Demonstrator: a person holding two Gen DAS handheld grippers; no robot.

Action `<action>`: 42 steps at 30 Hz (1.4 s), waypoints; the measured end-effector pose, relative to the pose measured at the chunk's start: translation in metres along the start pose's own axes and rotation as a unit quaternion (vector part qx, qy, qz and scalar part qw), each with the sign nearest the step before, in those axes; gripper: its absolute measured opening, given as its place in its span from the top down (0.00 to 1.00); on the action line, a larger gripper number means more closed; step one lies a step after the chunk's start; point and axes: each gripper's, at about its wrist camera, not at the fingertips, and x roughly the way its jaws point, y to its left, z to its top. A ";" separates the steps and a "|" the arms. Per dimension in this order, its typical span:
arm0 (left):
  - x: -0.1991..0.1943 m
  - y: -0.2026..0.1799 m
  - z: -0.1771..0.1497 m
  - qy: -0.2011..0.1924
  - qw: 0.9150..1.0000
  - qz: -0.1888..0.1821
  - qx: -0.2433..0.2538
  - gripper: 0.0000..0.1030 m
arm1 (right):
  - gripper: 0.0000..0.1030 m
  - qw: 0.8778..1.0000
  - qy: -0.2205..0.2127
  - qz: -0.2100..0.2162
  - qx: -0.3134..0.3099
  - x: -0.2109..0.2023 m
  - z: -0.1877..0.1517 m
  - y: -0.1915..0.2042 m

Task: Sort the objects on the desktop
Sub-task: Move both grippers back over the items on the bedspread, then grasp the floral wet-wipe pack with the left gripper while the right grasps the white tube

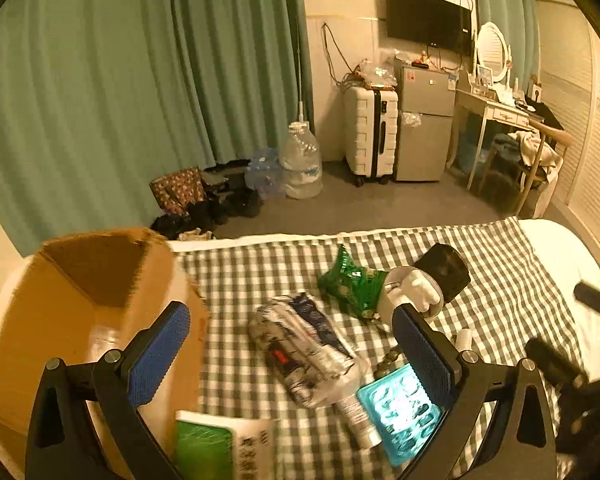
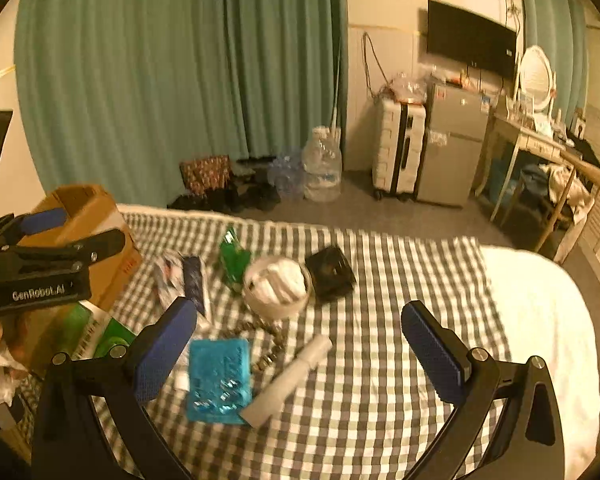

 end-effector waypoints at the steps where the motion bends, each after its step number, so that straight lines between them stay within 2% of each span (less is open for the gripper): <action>1: 0.007 -0.002 -0.001 0.007 1.000 -0.005 -0.001 0.00 | 0.00 1.000 0.010 0.000 0.001 0.006 -0.003 -0.002; 5: 0.038 -0.012 -0.009 0.044 0.999 0.010 0.007 0.00 | 0.00 0.999 0.042 -0.007 0.000 0.029 -0.015 -0.007; 8: 0.050 -0.020 -0.018 0.048 0.998 0.027 0.002 0.00 | 0.00 0.998 0.060 -0.012 0.005 0.044 -0.023 -0.013; 10: 0.056 -0.025 -0.021 0.046 0.998 0.030 0.001 0.00 | 0.00 0.996 0.081 0.002 0.023 0.057 -0.029 -0.018; 12: 0.062 -0.027 -0.023 0.042 0.998 0.050 -0.001 0.00 | 0.02 0.994 0.096 0.017 0.043 0.068 -0.034 -0.020; 15: 0.073 -0.020 -0.027 0.050 0.997 0.059 -0.017 0.00 | 0.15 0.994 0.104 0.024 0.034 0.077 -0.040 -0.014; 17: 0.085 -0.015 -0.033 0.070 0.995 0.060 -0.035 0.00 | 0.29 0.994 0.109 0.014 0.018 0.083 -0.043 -0.009; 19: 0.094 -0.012 -0.040 0.087 0.993 0.065 -0.044 0.00 | 0.34 0.993 0.119 0.019 0.016 0.089 -0.047 -0.008; 24: 0.107 -0.016 -0.055 0.117 0.989 0.091 -0.023 0.00 | 0.38 0.986 0.154 0.050 0.039 0.105 -0.059 -0.007; 26: 0.106 -0.018 -0.059 0.122 0.989 0.084 -0.015 0.00 | 0.39 0.983 0.172 0.052 0.042 0.111 -0.066 -0.005; 28: 0.107 -0.020 -0.063 0.132 0.988 0.077 -0.005 0.01 | 0.40 0.985 0.168 0.043 0.021 0.110 -0.070 0.001; 29: 0.108 -0.021 -0.065 0.138 0.988 0.065 -0.004 0.03 | 0.45 0.986 0.164 0.038 0.011 0.108 -0.072 0.004; 31: 0.107 -0.021 -0.069 0.146 0.988 0.040 -0.009 0.21 | 0.54 0.986 0.163 0.039 0.015 0.106 -0.073 0.003; 32: 0.107 -0.022 -0.070 0.149 0.989 0.026 -0.007 0.25 | 0.61 0.986 0.163 0.040 0.018 0.105 -0.073 0.002; 33: 0.106 -0.024 -0.070 0.147 0.989 0.015 0.002 0.35 | 0.64 0.985 0.164 0.042 0.018 0.103 -0.073 0.002; 34: 0.102 -0.027 -0.071 0.141 0.990 0.003 0.011 0.45 | 0.72 0.985 0.164 0.046 0.015 0.101 -0.074 0.002; 35: 0.097 -0.030 -0.072 0.136 0.990 -0.008 0.022 0.49 | 0.77 0.985 0.164 0.052 0.013 0.098 -0.074 0.002; 37: 0.091 -0.031 -0.071 0.129 0.991 -0.027 0.027 0.65 | 0.85 0.985 0.163 0.059 0.005 0.094 -0.075 0.005; 39: 0.084 -0.030 -0.070 0.123 0.991 -0.045 0.023 0.71 | 0.92 0.984 0.162 0.068 0.008 0.091 -0.076 0.005; 42: 0.077 -0.029 -0.061 0.111 0.992 -0.054 0.023 0.71 | 0.93 0.986 0.151 0.071 0.016 0.081 -0.072 0.001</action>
